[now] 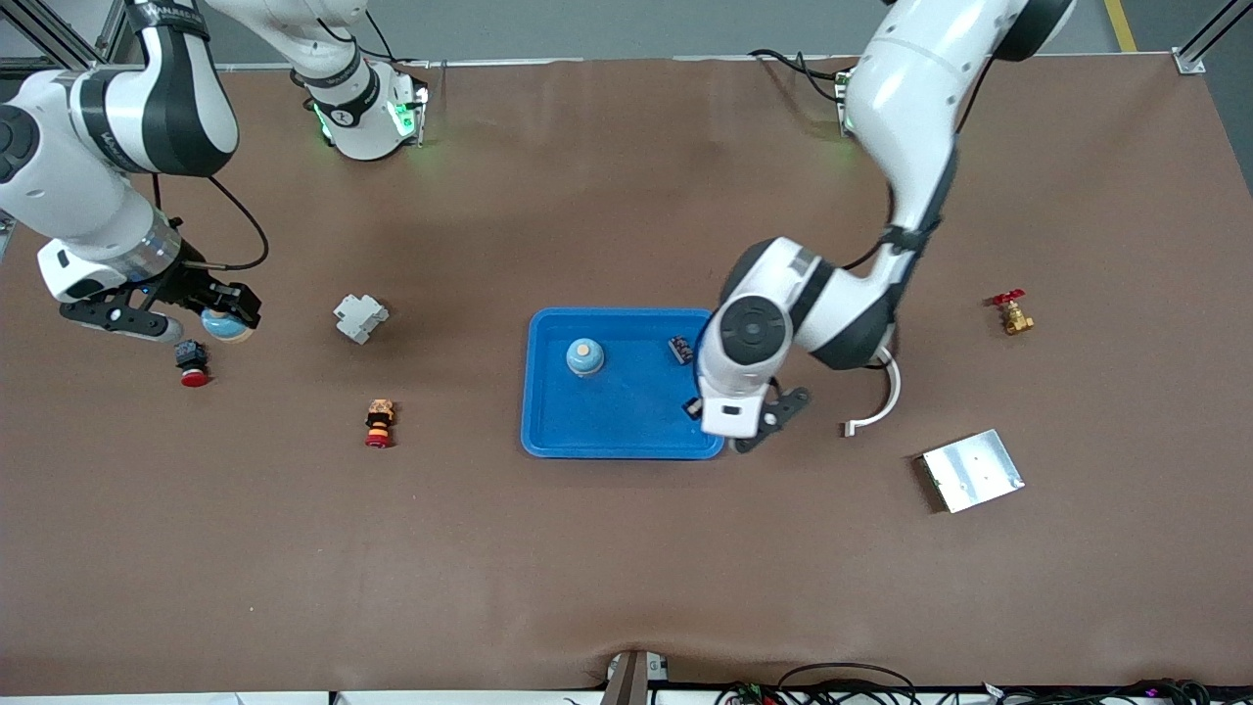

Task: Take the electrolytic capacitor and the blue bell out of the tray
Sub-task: 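Lift the bell with the right gripper while the left gripper lifts the capacitor, then set the bell by the red button while the left gripper carries the capacitor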

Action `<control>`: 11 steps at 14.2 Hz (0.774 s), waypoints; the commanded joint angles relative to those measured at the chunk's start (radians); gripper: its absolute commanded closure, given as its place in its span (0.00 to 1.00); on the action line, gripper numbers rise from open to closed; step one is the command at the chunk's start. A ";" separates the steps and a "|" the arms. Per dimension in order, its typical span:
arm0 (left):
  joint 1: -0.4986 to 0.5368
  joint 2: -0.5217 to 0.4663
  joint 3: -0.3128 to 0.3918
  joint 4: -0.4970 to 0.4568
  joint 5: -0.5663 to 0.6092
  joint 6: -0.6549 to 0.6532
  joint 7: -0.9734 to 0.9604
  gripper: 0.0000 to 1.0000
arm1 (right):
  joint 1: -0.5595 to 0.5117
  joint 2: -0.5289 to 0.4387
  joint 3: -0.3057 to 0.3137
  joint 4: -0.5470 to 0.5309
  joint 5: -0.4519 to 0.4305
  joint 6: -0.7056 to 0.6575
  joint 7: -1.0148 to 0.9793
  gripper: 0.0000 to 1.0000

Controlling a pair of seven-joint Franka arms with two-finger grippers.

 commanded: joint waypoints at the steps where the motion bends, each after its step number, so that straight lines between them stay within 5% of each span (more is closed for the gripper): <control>1: 0.135 -0.118 -0.009 -0.031 -0.006 -0.089 0.164 1.00 | -0.053 -0.046 0.012 -0.114 0.023 0.083 -0.042 1.00; 6: 0.409 -0.203 -0.009 -0.031 -0.003 -0.187 0.655 1.00 | -0.107 -0.043 -0.025 -0.252 0.024 0.261 -0.146 1.00; 11: 0.476 -0.186 -0.006 -0.040 0.009 -0.176 0.957 1.00 | -0.111 -0.033 -0.109 -0.282 0.026 0.301 -0.241 1.00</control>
